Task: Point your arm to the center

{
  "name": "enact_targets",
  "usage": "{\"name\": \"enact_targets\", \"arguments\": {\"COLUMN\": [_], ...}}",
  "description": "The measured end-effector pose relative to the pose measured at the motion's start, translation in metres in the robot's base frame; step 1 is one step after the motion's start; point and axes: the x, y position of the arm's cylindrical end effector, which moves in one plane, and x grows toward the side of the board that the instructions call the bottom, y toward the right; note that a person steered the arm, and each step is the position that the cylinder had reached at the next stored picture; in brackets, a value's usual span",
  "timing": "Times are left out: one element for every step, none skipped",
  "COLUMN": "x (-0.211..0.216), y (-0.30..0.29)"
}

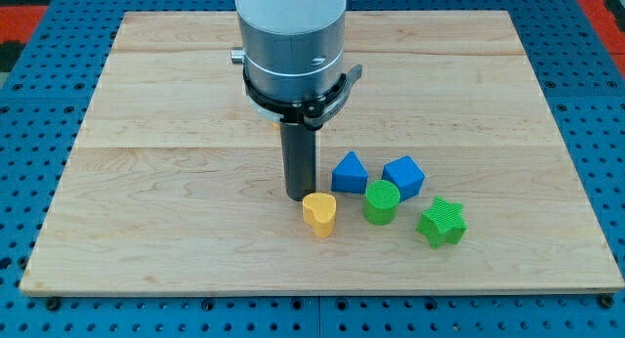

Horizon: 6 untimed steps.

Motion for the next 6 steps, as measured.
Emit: {"name": "enact_targets", "arguments": {"x": [0.005, 0.021, 0.039, 0.004, -0.054, -0.093], "y": [0.04, 0.044, 0.011, 0.027, -0.013, 0.03]}}
